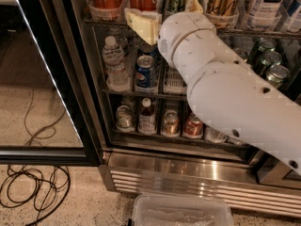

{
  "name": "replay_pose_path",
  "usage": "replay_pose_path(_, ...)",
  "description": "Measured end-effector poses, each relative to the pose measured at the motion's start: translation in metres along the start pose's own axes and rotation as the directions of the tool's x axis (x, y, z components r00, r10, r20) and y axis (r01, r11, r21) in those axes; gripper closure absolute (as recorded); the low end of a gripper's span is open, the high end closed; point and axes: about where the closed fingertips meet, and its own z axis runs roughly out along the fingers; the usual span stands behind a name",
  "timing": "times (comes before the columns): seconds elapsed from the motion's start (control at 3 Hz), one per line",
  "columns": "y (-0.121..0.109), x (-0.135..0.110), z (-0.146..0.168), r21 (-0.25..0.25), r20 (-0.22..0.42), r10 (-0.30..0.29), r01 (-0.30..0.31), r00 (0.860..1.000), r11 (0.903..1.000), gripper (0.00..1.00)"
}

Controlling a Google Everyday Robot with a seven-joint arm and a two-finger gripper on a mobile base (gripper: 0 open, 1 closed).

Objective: Pick green can from top shelf of fridge

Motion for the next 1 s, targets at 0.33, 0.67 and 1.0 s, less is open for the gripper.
replay_pose_path(0.33, -0.014, 0.000, 0.002, 0.060, -0.003, -0.044, 0.044, 0.999, 0.9972, 0.18)
replay_pose_path(0.67, -0.020, -0.003, 0.008, 0.100, -0.002, -0.070, 0.069, 0.998, 0.9926, 0.18)
replay_pose_path(1.0, -0.023, -0.005, 0.015, 0.130, 0.001, -0.080, 0.079, 0.997, 0.9883, 0.18)
